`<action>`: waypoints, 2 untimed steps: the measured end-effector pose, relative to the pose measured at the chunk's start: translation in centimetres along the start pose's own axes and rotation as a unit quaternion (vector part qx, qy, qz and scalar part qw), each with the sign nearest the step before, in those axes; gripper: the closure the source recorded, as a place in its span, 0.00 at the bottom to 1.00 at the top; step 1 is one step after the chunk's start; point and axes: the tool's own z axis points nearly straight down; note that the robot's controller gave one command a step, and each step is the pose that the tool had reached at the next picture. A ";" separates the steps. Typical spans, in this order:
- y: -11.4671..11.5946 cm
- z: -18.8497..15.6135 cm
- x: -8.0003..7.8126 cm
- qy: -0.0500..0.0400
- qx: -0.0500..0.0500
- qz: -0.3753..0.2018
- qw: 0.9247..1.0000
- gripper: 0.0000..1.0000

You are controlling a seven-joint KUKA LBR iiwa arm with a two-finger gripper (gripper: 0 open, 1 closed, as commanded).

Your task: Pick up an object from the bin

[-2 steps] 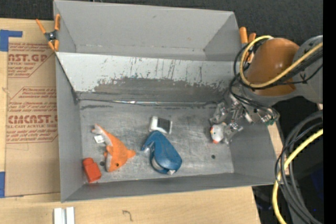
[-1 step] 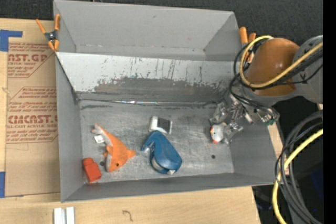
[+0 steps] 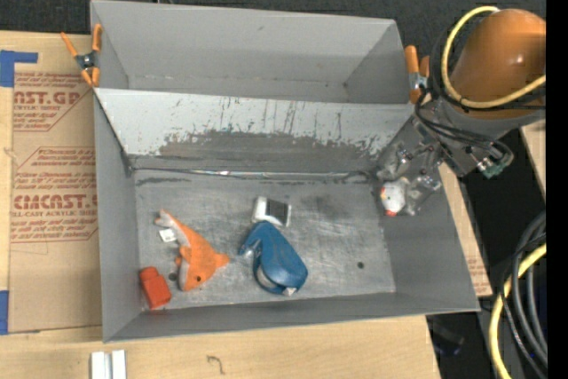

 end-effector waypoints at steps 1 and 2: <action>0.0 0.0 0.0 0.000 0.000 0.000 1.000 1.00; 1.2 6.0 -1.3 -0.002 0.002 0.009 1.000 1.00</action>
Offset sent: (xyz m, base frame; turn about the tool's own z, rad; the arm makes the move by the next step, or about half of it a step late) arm 0.0078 0.0327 -0.1171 0.0335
